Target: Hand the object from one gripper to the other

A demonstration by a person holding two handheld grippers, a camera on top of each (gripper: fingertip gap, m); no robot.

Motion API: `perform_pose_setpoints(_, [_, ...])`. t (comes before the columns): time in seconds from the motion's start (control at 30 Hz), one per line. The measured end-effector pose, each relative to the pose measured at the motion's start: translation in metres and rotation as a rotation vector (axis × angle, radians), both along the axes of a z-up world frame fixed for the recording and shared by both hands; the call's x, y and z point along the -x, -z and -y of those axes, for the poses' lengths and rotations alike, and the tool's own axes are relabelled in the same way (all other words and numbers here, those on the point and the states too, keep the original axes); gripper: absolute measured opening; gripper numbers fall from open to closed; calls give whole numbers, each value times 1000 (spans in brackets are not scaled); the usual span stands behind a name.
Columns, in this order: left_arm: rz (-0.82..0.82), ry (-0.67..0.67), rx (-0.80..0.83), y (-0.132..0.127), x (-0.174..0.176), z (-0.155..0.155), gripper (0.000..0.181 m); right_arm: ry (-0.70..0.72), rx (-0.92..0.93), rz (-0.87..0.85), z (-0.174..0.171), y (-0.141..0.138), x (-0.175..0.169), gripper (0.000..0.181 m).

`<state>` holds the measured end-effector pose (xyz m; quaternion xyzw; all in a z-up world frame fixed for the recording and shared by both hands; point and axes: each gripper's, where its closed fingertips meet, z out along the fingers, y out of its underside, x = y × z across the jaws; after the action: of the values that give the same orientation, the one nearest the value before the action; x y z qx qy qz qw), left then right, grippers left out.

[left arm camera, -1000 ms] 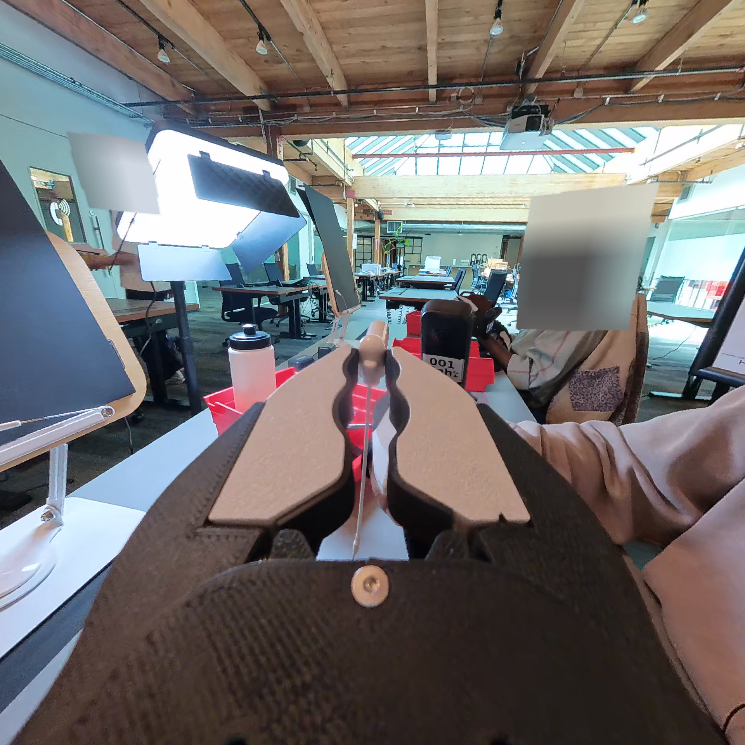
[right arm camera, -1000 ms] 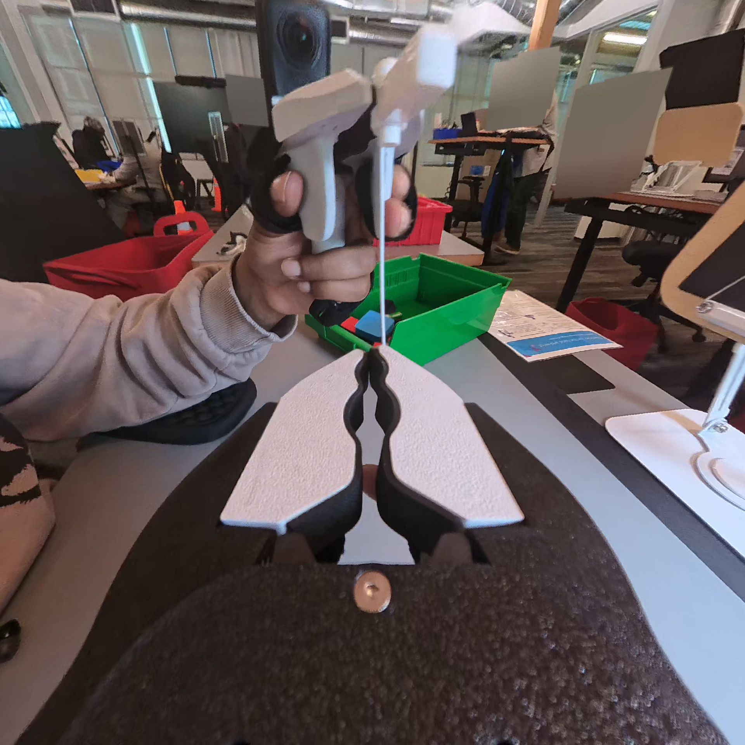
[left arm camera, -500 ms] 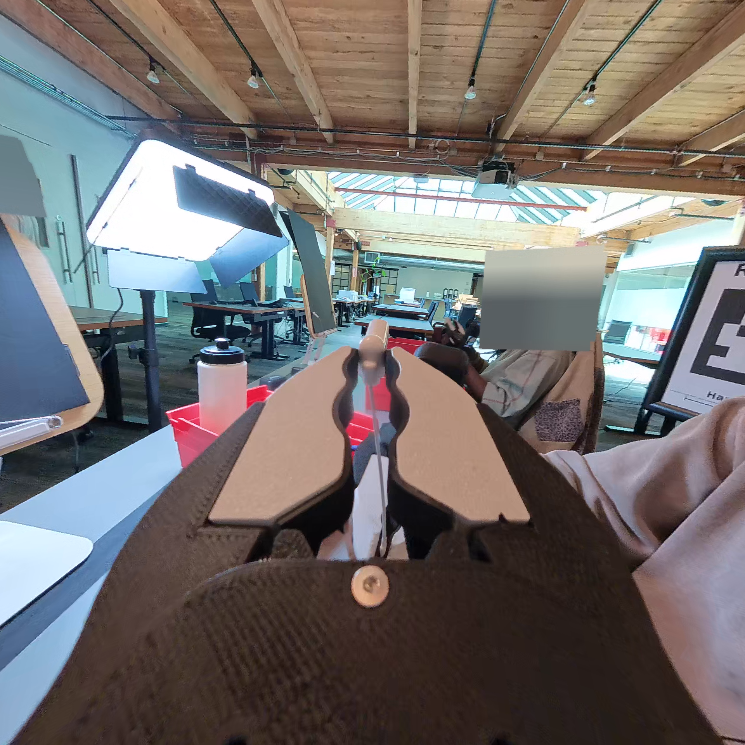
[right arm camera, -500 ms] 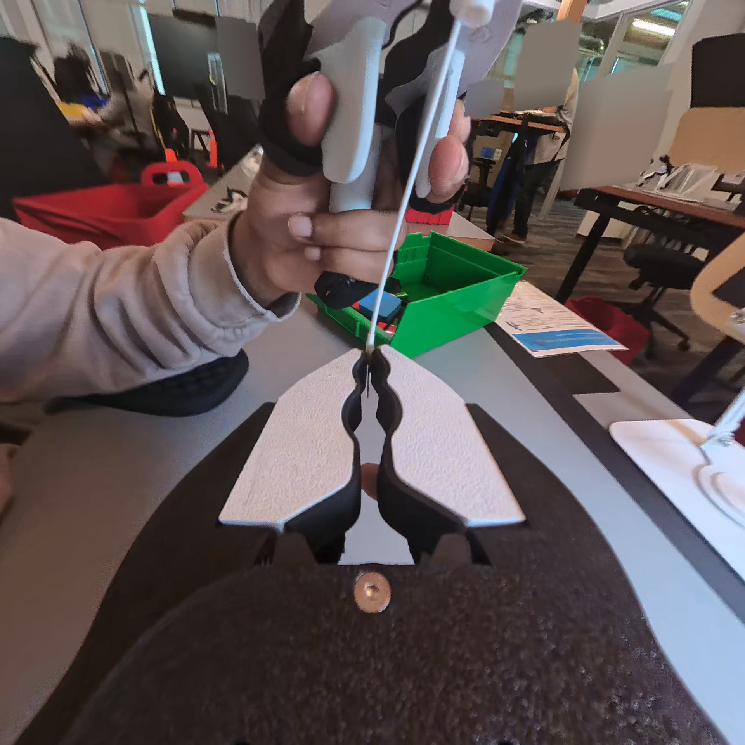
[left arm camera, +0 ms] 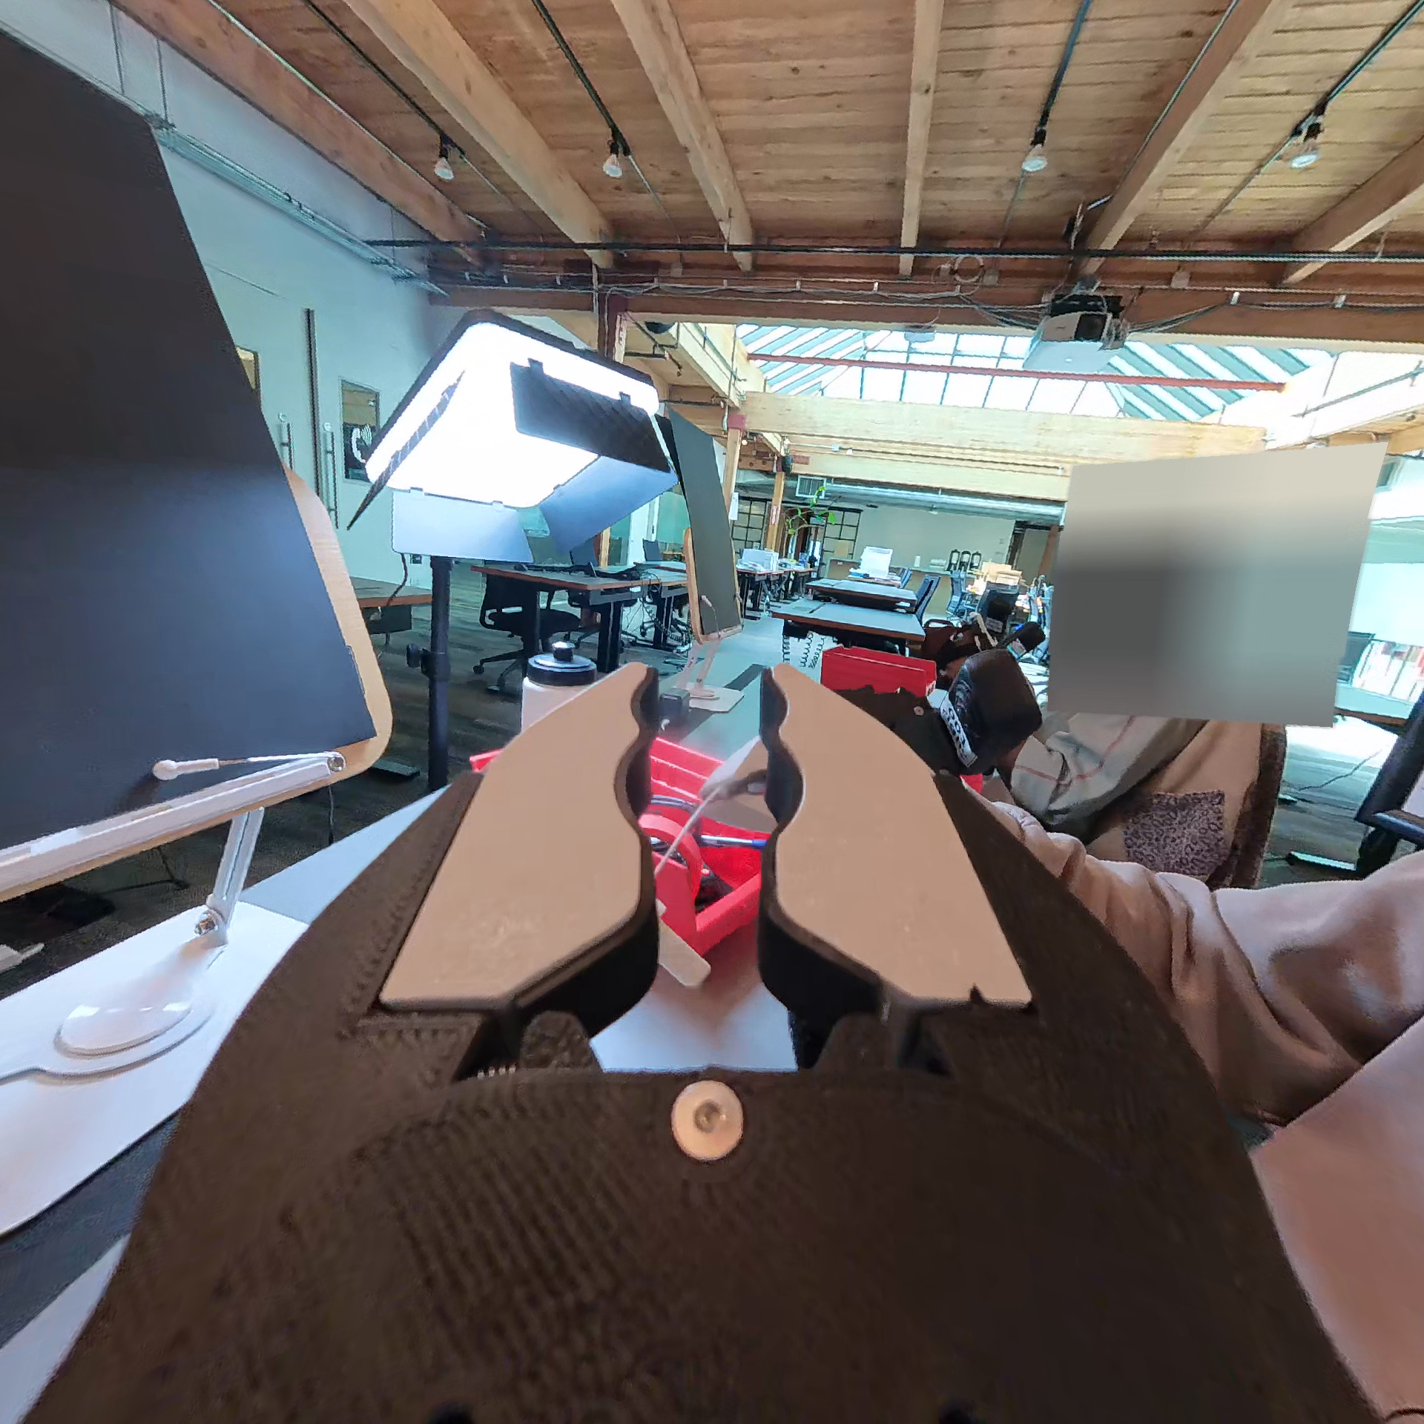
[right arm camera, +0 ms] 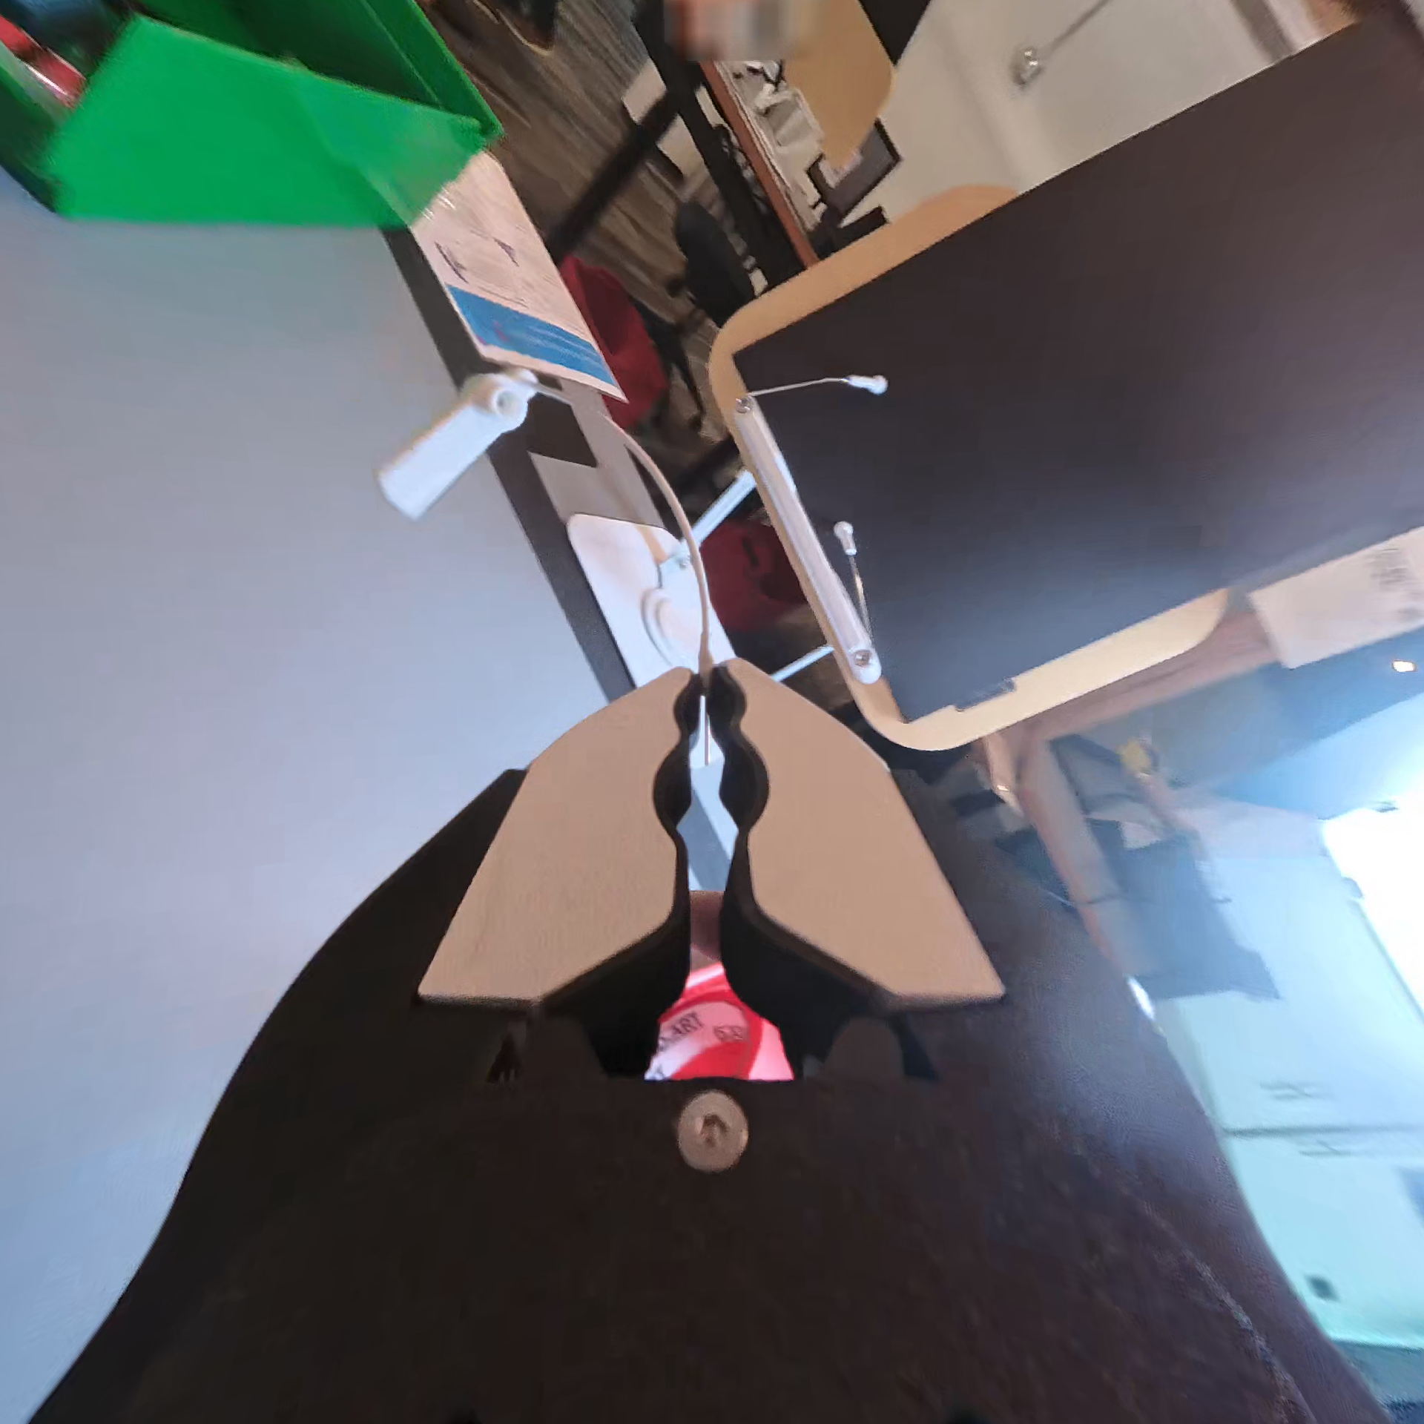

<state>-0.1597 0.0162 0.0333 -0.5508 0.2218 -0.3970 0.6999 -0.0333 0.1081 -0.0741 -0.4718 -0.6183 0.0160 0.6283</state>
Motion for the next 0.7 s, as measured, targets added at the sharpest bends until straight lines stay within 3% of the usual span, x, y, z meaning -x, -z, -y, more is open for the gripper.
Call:
perform_pose_setpoints(0.2, [-203, 51, 130, 46, -38, -14, 31, 53, -157, 27, -7, -3, 0, 2])
perform_pose_setpoints(0.43, [-869, -299, -46, 106, -50, -38, 36, 23, -219, 96, 4, 8, 13, 2])
perform_pose_setpoints(0.53, [-1067, -344, -91, 125, -49, -41, 23, -3, -211, 105, 9, 12, 17, 2])
perform_pose_setpoints(0.6, [-1107, -316, -60, 137, -51, -41, 17, -31, -203, 99, 14, 11, 20, 2])
perform_pose_setpoints(0.63, [-1115, -285, -36, 142, -51, -40, 1, -36, -206, 98, 15, 11, 20, 2])
perform_pose_setpoints(0.7, [-1111, -256, 3, 147, -51, -40, 0, -38, -209, 97, 16, 8, 19, 2])
